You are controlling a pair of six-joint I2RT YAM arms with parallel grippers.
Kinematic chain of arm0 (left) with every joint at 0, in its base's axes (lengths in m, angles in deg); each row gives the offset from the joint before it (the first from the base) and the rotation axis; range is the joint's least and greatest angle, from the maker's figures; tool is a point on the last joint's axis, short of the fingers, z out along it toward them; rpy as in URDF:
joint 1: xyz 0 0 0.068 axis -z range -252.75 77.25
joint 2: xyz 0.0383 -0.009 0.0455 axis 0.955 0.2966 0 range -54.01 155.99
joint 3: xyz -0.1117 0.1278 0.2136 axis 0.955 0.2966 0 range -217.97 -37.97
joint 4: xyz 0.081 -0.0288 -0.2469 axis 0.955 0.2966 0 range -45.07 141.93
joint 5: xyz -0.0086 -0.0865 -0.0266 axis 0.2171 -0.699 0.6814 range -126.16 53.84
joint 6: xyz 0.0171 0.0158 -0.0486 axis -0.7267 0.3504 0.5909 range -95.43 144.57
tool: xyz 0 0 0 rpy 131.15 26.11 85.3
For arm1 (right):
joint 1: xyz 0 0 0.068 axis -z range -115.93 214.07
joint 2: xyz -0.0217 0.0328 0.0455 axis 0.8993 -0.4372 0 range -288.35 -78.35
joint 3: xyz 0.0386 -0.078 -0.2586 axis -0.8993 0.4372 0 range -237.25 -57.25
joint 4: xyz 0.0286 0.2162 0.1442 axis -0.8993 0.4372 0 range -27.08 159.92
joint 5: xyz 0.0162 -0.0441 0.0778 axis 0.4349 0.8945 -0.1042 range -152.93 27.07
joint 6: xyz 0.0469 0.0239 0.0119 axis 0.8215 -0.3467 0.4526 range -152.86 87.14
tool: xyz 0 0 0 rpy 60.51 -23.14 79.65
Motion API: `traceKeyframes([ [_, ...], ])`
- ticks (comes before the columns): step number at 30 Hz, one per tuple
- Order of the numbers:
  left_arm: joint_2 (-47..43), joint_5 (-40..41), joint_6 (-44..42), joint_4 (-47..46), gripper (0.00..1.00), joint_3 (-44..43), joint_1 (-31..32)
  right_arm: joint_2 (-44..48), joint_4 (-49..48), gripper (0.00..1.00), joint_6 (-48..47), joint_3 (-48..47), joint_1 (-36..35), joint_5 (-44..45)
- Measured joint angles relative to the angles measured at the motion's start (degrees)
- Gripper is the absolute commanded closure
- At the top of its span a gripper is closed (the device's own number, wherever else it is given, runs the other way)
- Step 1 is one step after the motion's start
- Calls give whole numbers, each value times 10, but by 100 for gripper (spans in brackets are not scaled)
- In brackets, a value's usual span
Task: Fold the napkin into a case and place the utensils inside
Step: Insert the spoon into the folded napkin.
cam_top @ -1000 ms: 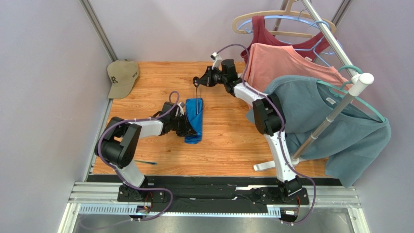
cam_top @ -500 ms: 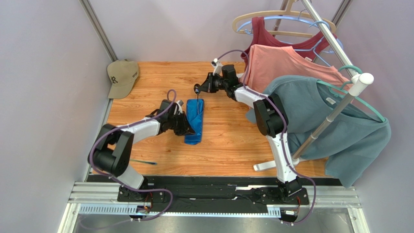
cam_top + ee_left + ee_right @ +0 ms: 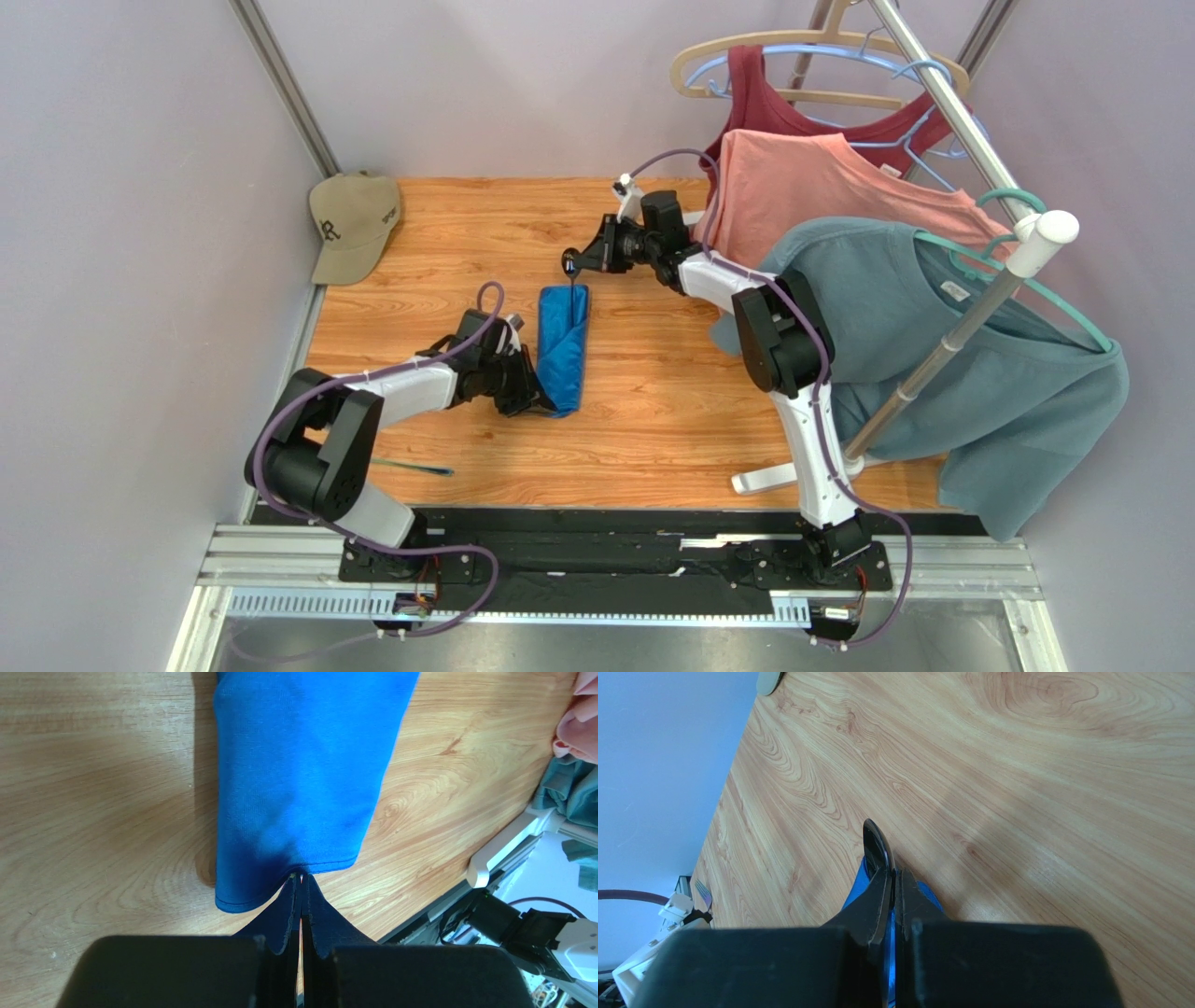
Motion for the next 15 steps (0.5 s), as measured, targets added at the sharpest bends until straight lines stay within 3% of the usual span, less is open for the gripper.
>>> traceKeyframes([
  [15, 6, 7, 25, -45, 100, 17, 9, 47, 61, 100, 21, 75, -7, 35],
])
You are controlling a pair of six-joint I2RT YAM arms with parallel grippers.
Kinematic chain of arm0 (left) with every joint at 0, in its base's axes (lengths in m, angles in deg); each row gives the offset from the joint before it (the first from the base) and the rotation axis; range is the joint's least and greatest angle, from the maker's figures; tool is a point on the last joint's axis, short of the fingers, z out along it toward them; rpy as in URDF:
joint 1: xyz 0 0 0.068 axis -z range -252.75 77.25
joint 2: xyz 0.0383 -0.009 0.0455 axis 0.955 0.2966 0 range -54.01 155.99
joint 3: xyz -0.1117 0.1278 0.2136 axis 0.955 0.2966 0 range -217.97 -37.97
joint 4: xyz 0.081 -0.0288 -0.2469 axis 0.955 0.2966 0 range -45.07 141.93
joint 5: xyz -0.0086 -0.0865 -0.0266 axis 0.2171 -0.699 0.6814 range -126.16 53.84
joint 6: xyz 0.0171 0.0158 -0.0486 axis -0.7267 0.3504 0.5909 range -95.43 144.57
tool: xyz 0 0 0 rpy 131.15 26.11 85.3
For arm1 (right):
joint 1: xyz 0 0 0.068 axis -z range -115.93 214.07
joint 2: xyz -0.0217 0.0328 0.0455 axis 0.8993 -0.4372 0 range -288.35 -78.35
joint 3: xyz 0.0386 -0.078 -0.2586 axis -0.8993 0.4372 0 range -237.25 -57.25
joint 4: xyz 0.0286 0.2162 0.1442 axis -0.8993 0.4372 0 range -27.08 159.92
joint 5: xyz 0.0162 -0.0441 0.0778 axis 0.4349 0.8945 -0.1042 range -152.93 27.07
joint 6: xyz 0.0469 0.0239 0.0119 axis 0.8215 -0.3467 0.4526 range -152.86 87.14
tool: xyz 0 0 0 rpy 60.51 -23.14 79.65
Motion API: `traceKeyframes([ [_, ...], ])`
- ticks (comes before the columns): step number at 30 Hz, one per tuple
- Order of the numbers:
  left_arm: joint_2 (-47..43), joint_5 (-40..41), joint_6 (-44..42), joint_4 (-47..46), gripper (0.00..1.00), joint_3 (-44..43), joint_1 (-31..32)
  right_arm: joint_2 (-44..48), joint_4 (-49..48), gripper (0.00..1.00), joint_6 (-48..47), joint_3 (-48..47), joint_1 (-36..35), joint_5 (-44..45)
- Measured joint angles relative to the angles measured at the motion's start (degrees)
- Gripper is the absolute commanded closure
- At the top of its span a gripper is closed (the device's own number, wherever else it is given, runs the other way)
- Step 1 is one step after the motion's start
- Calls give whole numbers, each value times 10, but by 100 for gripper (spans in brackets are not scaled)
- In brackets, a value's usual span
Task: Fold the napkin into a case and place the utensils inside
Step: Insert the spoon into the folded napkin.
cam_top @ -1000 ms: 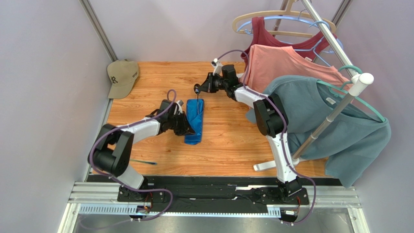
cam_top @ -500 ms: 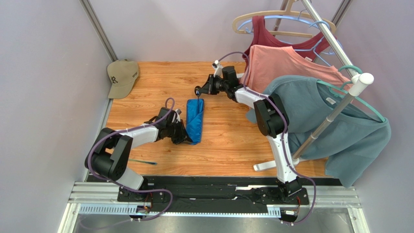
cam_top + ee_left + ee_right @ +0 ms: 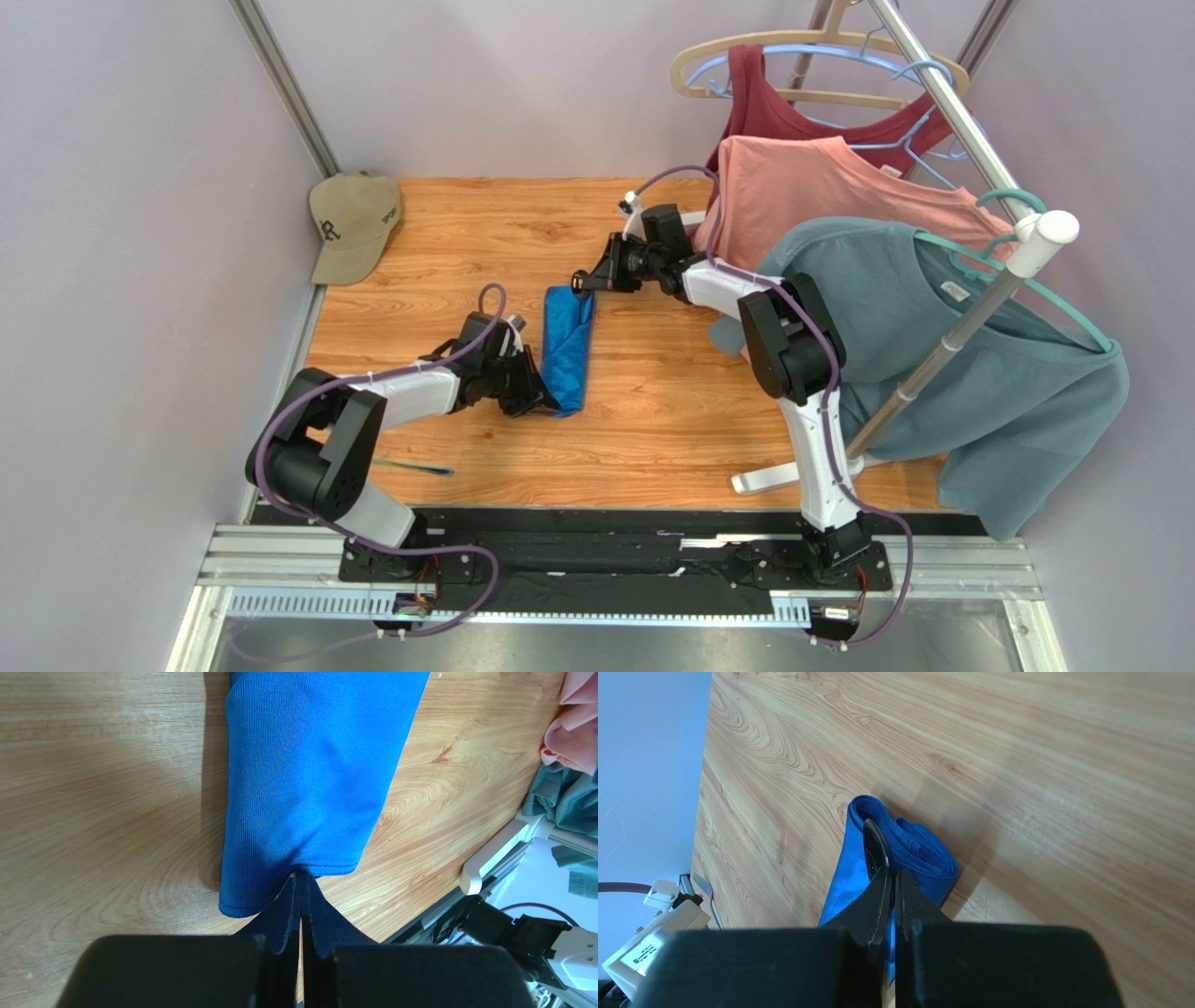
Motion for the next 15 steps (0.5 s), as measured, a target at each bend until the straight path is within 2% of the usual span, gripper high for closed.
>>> traceKeyframes([
  [15, 0, 6, 8, -3, 100, 0, 3, 32, 12, 100, 21, 64, -19, 23],
])
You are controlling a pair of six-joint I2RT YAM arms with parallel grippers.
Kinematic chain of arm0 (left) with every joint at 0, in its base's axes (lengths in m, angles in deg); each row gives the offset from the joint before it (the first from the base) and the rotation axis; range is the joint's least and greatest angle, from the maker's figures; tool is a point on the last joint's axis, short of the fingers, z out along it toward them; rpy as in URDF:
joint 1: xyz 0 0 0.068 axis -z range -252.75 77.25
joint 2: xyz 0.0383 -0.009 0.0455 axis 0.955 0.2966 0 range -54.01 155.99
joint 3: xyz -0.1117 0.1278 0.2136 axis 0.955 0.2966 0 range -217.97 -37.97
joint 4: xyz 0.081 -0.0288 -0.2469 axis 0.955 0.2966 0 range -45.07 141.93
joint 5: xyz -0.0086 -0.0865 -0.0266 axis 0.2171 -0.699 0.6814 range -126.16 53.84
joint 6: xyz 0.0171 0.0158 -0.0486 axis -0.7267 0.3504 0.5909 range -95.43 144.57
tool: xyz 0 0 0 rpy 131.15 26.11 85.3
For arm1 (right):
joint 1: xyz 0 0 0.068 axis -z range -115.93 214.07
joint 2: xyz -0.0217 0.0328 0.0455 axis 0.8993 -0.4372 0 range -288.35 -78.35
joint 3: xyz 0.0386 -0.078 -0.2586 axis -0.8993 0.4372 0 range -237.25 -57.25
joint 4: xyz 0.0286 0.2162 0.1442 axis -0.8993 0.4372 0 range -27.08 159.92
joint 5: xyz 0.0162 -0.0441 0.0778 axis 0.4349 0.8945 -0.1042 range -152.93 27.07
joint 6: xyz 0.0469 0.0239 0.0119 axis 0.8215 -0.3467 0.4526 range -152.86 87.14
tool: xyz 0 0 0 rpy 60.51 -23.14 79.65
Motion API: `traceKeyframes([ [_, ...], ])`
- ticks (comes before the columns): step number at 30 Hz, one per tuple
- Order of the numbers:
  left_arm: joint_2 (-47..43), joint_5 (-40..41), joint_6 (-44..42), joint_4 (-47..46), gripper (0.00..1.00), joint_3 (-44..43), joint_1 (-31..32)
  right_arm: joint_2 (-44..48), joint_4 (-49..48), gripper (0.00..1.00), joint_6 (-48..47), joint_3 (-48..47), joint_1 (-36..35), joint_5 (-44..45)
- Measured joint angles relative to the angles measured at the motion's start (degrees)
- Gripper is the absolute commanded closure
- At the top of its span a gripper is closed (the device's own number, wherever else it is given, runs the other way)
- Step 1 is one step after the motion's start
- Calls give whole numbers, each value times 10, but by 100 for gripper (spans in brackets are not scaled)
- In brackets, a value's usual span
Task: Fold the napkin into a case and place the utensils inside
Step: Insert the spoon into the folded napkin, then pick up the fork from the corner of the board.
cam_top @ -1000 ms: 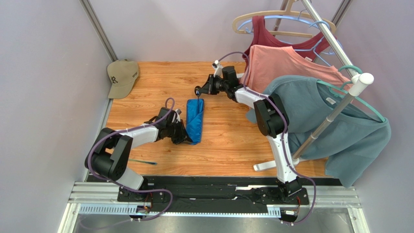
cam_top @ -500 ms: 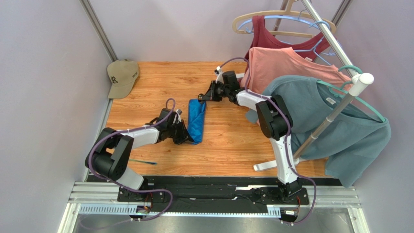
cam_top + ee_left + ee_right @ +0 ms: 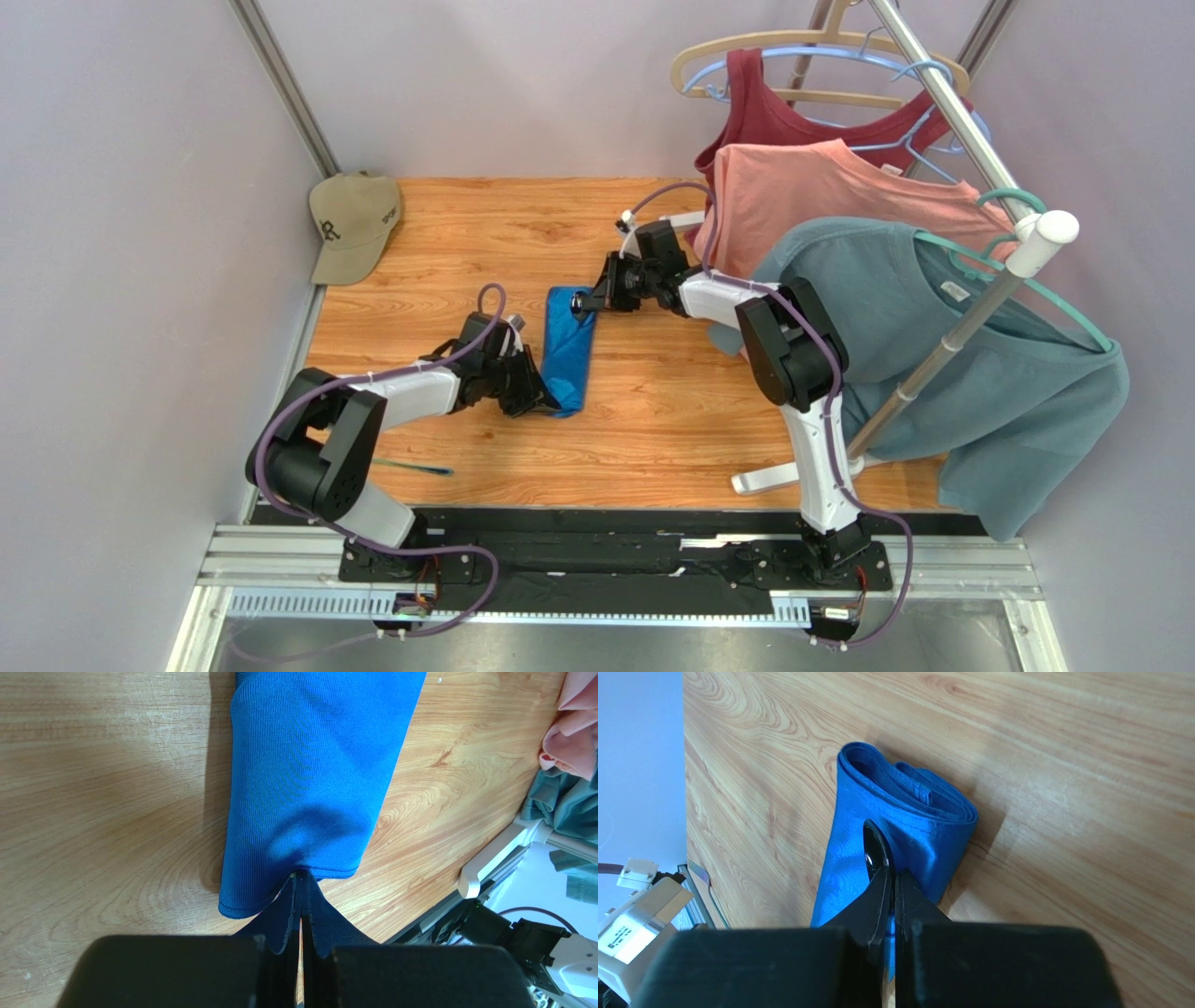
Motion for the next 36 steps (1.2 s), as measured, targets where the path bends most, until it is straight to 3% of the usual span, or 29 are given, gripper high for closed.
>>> traceKeyframes([
  [5, 0, 0, 0, 0, 100, 0, 2, 5, -1, 100, 4, 19, -2, 0],
  [8, 0, 0, 1, 0, 97, 0, 2, 9, -2, 87, 7, 28, -2, 1],
  [9, 0, 0, 1, 0, 93, 0, 2, 10, -2, 76, 8, 29, -2, 1],
  [10, -1, 0, 1, 0, 88, 0, 2, 10, -1, 68, 7, 29, -2, 2],
  [11, -2, 0, 2, 1, 66, 0, 2, 11, 1, 62, 8, 28, -2, 2],
  [12, -7, 2, 2, 2, 55, 0, 2, 12, 6, 51, 5, 28, -2, 3],
  [14, -29, 9, 4, 17, 40, 0, 2, 13, 34, 45, -1, 12, -3, 5],
  [17, -96, 24, 2, 69, 36, -8, 0, 14, 103, 39, -15, -41, -4, 21],
  [18, -127, 31, 2, 97, 35, -16, -4, 14, 129, 29, -20, -61, -4, 27],
  [23, -269, 72, -8, 255, 34, -82, -50, 64, 242, 21, -47, -101, -10, 84],
  [24, -293, 81, -10, 291, 34, -95, -70, 81, 263, 16, -51, -101, -11, 99],
  [29, -362, 145, 5, 462, 35, -113, -189, 176, 321, 18, -47, -70, -23, 180],
  [33, -362, 193, 32, 572, 35, -89, -308, 244, 337, 17, -37, -5, -59, 230],
  [36, -341, 211, 45, 603, 36, -68, -379, 265, 343, 16, -35, 41, -103, 246],
])
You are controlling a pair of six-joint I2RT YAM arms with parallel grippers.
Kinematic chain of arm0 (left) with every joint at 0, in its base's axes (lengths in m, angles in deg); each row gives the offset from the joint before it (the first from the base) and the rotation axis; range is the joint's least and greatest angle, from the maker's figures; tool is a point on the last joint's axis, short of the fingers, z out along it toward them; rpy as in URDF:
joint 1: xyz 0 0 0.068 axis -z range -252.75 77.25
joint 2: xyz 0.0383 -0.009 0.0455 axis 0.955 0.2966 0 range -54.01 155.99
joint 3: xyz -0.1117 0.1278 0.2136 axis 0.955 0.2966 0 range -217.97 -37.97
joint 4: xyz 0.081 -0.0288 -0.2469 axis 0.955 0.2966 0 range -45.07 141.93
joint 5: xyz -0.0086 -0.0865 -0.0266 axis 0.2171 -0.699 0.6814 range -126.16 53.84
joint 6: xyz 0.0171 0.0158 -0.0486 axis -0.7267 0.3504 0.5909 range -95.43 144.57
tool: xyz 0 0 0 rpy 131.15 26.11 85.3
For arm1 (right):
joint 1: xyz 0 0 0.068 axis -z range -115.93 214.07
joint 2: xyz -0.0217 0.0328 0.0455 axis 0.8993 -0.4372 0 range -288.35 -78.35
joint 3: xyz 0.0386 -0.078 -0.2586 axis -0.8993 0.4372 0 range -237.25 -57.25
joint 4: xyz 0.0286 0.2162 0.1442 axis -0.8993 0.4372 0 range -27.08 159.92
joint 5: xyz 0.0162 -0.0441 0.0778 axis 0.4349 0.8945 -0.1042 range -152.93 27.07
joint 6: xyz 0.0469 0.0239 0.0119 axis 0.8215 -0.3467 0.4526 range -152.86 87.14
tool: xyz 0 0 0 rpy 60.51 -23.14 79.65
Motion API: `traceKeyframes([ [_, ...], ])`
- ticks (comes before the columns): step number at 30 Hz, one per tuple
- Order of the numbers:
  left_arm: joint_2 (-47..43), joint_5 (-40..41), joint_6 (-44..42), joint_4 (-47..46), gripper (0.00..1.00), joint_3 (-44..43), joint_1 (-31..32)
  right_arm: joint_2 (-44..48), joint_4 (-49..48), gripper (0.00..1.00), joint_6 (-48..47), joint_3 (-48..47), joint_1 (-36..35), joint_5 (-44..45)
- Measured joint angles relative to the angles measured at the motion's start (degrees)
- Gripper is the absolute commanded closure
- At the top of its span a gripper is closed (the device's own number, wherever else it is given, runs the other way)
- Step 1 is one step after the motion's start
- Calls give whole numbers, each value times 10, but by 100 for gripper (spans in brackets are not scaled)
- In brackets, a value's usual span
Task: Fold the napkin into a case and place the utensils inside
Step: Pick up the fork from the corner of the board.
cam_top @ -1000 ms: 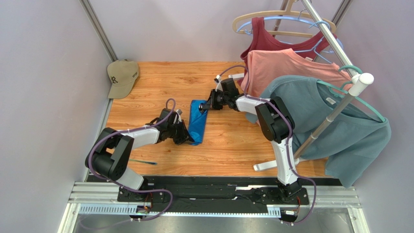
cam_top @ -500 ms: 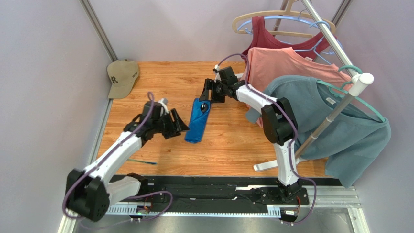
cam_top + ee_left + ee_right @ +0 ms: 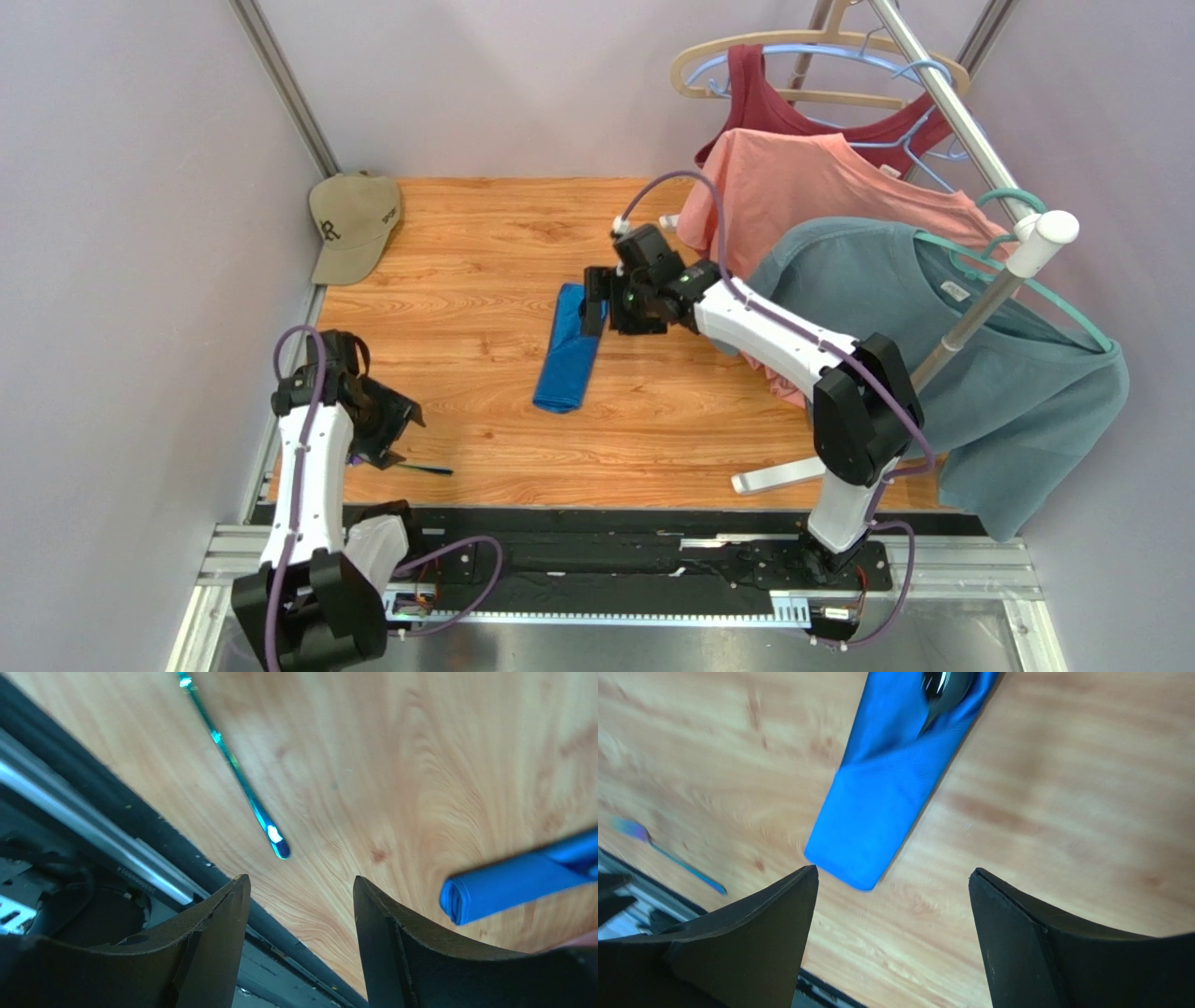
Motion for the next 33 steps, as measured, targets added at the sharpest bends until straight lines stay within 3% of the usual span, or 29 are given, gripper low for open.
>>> traceKeyframes([
  [4, 38, 18, 31, -2, 38, 22, -41, 4, -1, 16, 0, 49, -34, -10],
  [12, 68, 83, 112, -45, 40, 79, -44, 74, -5, 16, 0, 104, -22, -8],
  [21, 195, 149, 143, -118, 43, 66, -47, 145, -41, 16, -2, 136, -14, -7],
  [25, 210, 146, 154, -126, 61, 58, -47, 145, -39, 16, -2, 150, -7, -7],
  [27, 219, 137, 159, -135, 65, 55, -47, 148, -40, 16, -2, 152, -5, -5],
  [31, 231, 126, 164, -148, 100, 48, -48, 167, -40, 16, -2, 157, -4, 0],
  [33, 233, 123, 164, -151, 100, 46, -48, 180, -41, 16, 0, 157, -4, 1],
])
